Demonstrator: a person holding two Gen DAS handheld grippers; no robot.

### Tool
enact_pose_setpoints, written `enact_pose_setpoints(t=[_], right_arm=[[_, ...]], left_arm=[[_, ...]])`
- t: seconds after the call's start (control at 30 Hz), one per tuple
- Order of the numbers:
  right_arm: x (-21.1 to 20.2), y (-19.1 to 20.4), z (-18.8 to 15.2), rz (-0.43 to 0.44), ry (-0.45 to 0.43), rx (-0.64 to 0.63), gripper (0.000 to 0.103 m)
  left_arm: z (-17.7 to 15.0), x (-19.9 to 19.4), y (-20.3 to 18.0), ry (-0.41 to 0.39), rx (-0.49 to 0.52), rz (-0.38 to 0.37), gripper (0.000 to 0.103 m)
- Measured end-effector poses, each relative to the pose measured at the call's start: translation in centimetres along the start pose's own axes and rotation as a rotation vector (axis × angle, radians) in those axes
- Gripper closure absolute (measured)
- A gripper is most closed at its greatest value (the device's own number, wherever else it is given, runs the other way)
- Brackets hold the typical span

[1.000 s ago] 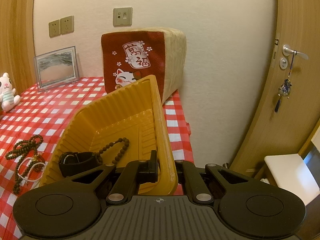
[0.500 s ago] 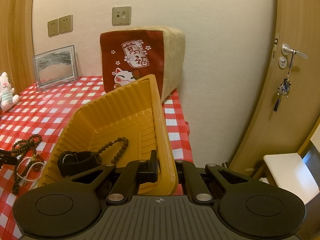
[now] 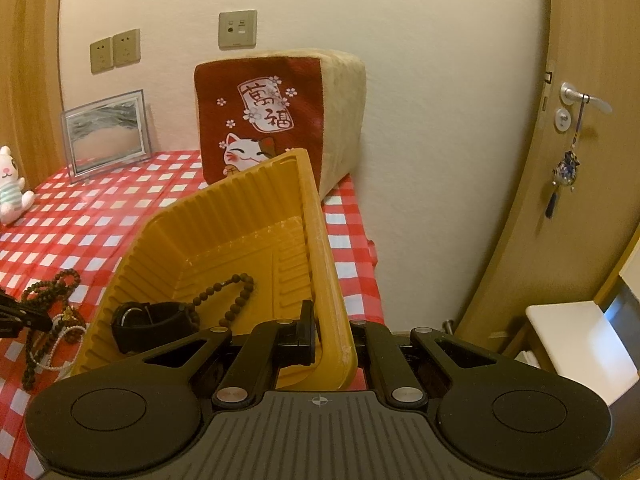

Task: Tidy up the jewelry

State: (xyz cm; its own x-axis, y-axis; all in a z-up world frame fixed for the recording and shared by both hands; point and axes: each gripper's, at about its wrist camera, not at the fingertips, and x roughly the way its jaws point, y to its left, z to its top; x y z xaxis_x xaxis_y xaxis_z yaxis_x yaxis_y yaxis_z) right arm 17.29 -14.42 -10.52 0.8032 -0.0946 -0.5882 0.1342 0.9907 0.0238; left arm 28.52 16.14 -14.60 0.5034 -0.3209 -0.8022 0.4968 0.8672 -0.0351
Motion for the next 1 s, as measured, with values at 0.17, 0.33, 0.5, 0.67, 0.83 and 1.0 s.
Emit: enact_pose_setpoints(t=[0.17, 0.33, 0.5, 0.67, 0.83, 1.0], right_arm=[[0.0, 0.0, 0.0, 0.002, -0.001, 0.001, 0.098], [0.1, -0.1, 0.1, 0.007, -0.002, 0.001, 0.098], [0.1, -0.1, 0.1, 0.01, -0.004, 0.001, 0.098], [0.1, -0.1, 0.1, 0.012, -0.005, -0.002, 0.098], [0.1, -0.1, 0.1, 0.011, -0.006, -0.003, 0.098], [0.2, -0.1, 0.0, 0.012, -0.002, 0.005, 0.098]], left_arm=[[-0.1, -4.2, -0.1, -0.082, -0.085, -0.039, 0.103], [0.3, -9.0, 0.2, -0.181, -0.154, -0.051, 0.103], [0.8, -10.4, 0.3, -0.196, -0.171, -0.037, 0.103], [0.9, -6.5, 0.1, -0.096, -0.244, -0.023, 0.092], [1.8, -2.0, -0.8, -0.029, -0.246, -0.009, 0.085], [2.5, 0.9, -1.8, 0.015, -0.194, 0.031, 0.083]])
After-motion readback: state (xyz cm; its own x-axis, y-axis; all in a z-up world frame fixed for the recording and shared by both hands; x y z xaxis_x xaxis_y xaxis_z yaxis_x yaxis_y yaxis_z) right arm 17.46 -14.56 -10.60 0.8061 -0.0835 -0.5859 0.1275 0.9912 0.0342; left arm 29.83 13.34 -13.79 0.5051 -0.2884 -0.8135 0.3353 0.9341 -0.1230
